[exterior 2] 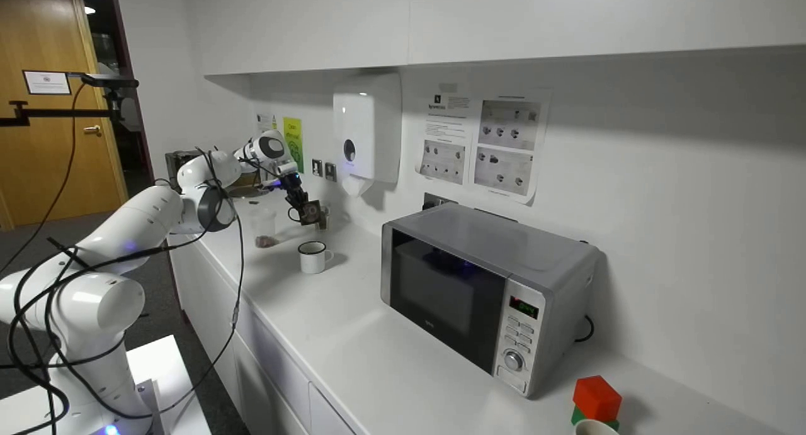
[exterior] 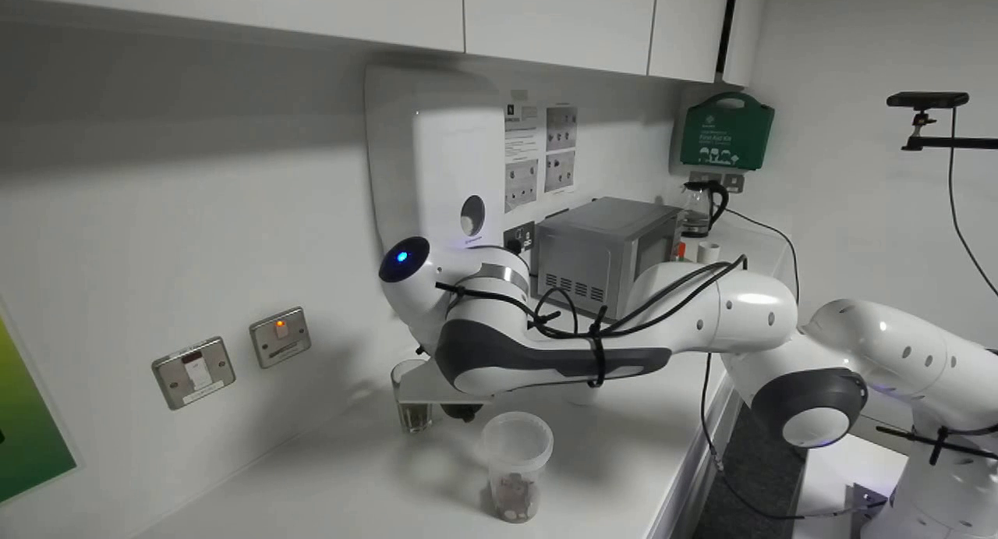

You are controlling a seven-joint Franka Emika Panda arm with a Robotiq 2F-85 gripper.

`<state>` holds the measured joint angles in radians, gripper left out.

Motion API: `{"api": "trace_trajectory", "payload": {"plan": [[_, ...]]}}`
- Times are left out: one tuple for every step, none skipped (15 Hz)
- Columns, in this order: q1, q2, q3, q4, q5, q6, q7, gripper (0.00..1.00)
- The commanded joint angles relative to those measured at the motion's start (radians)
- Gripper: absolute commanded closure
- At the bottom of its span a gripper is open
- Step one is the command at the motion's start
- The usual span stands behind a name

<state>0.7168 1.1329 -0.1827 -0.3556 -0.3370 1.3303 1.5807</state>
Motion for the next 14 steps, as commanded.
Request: {"api": "trace_trajectory", "payload": {"plan": [[0.001, 0.0, -0.003, 0.0, 0.005, 0.0, -0.008, 0.91], [0.002, 0.002, -0.001, 0.0, 0.006, 0.0, -0.01, 0.91], [0.002, 0.003, 0.0, 0.0, 0.006, 0.0, -0.011, 0.91], [0.002, 0.003, 0.0, 0.0, 0.006, 0.0, -0.011, 0.91], [0.002, 0.003, 0.0, 0.0, 0.006, 0.0, -0.012, 0.91], [0.002, 0.003, 0.0, 0.0, 0.006, 0.0, -0.012, 0.91], [0.002, 0.003, 0.0, 0.0, 0.006, 0.0, -0.012, 0.91], [0.002, 0.003, 0.0, 0.0, 0.006, 0.0, -0.012, 0.91], [0.002, 0.003, 0.0, 0.0, 0.006, 0.0, -0.012, 0.91], [0.003, 0.002, -0.001, 0.0, 0.005, -0.001, -0.005, 0.98], [0.004, 0.003, -0.002, -0.001, 0.005, 0.0, 0.005, 0.98], [0.004, 0.004, -0.001, -0.001, 0.007, 0.002, 0.01, 0.98], [0.005, 0.003, -0.001, -0.002, 0.008, 0.005, 0.017, 0.98], [0.005, 0.001, 0.0, -0.002, 0.01, 0.008, 0.024, 0.98]]}}
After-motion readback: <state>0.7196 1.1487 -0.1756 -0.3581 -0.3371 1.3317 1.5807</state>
